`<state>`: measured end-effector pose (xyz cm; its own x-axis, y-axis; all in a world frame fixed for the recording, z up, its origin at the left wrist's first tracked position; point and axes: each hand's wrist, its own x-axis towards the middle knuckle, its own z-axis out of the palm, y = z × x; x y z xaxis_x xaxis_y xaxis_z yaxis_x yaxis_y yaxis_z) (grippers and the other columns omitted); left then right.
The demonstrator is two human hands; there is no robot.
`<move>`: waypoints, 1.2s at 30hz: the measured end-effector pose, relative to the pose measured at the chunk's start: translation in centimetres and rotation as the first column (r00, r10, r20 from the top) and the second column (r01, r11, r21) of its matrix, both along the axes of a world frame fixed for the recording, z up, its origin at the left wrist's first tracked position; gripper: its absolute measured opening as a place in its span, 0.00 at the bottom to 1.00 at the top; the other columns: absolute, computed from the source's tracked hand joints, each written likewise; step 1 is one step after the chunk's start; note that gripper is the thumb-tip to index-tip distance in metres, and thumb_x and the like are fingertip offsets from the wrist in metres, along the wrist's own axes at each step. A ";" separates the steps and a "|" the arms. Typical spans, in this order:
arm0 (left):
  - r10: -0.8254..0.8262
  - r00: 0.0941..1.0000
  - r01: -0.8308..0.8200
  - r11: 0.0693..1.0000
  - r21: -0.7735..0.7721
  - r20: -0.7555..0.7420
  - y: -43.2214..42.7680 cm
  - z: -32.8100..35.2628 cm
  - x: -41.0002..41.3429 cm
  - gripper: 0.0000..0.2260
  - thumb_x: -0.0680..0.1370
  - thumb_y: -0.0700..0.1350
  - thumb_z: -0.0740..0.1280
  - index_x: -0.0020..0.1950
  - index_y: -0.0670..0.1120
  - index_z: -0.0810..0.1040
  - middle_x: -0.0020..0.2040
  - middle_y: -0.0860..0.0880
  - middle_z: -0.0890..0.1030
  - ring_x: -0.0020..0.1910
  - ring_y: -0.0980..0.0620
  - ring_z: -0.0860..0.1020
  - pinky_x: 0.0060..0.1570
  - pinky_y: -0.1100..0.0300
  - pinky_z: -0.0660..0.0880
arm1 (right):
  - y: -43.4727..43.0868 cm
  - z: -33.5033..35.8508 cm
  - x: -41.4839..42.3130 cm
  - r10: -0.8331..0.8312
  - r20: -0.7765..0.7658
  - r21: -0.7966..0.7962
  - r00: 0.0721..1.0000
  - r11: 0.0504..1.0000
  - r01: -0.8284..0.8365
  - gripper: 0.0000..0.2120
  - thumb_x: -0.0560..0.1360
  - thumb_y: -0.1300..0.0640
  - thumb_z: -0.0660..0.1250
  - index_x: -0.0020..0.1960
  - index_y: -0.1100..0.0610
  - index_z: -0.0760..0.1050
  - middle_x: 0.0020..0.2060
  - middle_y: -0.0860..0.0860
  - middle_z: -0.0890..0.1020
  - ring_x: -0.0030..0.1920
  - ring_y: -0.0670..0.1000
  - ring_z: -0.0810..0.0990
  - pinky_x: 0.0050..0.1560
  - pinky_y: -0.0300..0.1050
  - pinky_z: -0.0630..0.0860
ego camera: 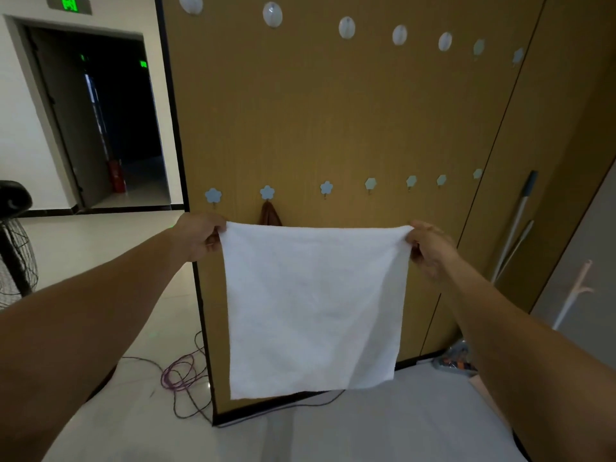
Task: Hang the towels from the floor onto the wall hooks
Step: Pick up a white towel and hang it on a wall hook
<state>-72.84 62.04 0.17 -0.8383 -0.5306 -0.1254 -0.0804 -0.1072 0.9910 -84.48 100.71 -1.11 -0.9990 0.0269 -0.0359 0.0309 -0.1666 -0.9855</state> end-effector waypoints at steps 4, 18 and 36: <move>-0.091 0.988 0.111 0.980 -0.163 0.126 0.1 0.4 0.6 0.07 0.72 0.32 0.64 0.44 0.43 0.74 0.41 0.46 0.75 0.38 0.49 0.73 0.46 0.53 0.71 | 0.2 0.4 -0.3 0.113 -0.037 0.003 0.993 0.994 -0.113 0.21 0.74 0.71 0.60 0.64 0.58 0.76 0.53 0.50 0.76 0.53 0.50 0.76 0.54 0.41 0.75; 0.098 0.982 -0.006 0.868 -0.496 0.160 -1.0 1.1 1.5 0.08 0.69 0.30 0.68 0.48 0.36 0.77 0.46 0.41 0.76 0.43 0.45 0.73 0.41 0.55 0.71 | -1.9 0.6 0.4 0.061 -0.291 0.661 0.955 0.735 0.155 0.11 0.71 0.61 0.74 0.53 0.61 0.81 0.47 0.54 0.82 0.44 0.52 0.79 0.46 0.45 0.77; 0.148 0.807 0.465 0.438 -0.770 0.571 -6.0 -4.0 6.2 0.08 0.69 0.36 0.67 0.32 0.43 0.70 0.39 0.46 0.73 0.38 0.48 0.70 0.30 0.66 0.65 | -7.5 -4.7 1.1 0.361 0.014 0.978 0.932 0.190 -0.088 0.11 0.74 0.55 0.70 0.52 0.62 0.79 0.48 0.55 0.81 0.46 0.50 0.77 0.43 0.43 0.72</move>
